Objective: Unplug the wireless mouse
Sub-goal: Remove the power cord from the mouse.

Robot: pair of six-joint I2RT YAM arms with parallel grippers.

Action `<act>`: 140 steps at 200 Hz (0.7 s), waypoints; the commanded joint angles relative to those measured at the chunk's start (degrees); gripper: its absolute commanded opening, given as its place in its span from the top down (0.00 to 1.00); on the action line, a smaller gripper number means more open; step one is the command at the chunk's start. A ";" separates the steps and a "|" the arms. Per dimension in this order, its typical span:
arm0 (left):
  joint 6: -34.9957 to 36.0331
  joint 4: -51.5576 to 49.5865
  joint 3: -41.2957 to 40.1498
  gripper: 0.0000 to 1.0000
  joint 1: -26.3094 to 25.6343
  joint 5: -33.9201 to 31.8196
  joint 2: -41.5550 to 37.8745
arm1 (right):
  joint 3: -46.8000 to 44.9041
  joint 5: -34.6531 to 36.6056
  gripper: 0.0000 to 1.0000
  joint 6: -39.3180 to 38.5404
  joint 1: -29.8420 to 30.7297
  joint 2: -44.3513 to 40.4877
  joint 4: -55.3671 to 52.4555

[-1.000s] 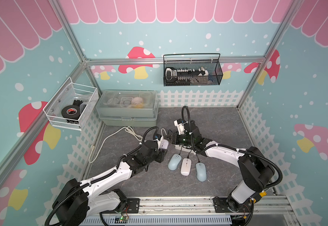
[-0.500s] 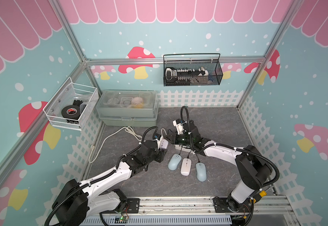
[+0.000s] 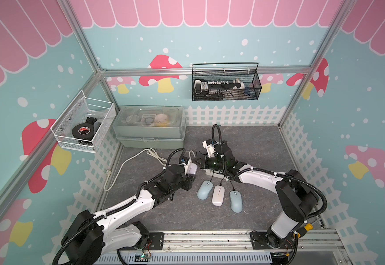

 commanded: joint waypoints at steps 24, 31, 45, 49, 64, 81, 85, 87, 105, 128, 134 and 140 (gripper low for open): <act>1.18 0.08 -0.49 0.65 0.25 -0.73 -0.49 | 1.58 -0.24 0.90 -0.20 0.42 0.85 0.44; 1.21 0.06 -0.67 0.65 0.22 -1.15 -0.62 | 1.74 -0.23 0.89 -0.26 0.45 0.81 0.11; 1.33 0.11 -1.13 0.65 0.26 -2.59 -1.21 | 1.82 -0.39 0.89 -0.11 0.35 0.78 -0.26; 1.32 0.21 -1.28 0.65 0.26 -3.16 -1.39 | 1.77 -0.51 0.89 0.04 0.34 0.69 -0.25; 1.27 0.72 -1.95 0.65 0.26 -4.90 -2.05 | 1.77 -0.88 0.90 0.56 0.33 0.78 -0.08; 1.08 1.48 -2.91 0.64 0.26 -6.57 -2.99 | 1.78 -1.47 0.93 1.18 0.33 0.85 0.50; 1.03 1.65 -3.20 0.64 0.26 -6.77 -3.25 | 1.78 -1.62 0.94 1.27 0.33 0.88 0.74; 1.08 1.71 -3.27 0.64 0.26 -6.92 -3.37 | 1.79 -1.66 0.94 1.31 0.33 0.86 0.78; 1.25 1.92 -3.90 0.65 0.25 -7.85 -4.35 | 1.80 -1.90 0.94 1.24 0.33 0.92 0.75; 1.56 1.99 -4.23 0.65 0.19 -8.40 -4.71 | 1.82 -2.16 1.00 1.47 0.33 1.27 0.80; 1.56 1.95 -4.24 0.65 0.25 -8.49 -4.66 | 1.81 -2.33 1.00 1.58 0.34 1.36 0.82; 1.56 1.98 -4.24 0.65 0.26 -8.72 -4.61 | 1.78 -2.45 1.00 1.72 0.34 1.51 0.86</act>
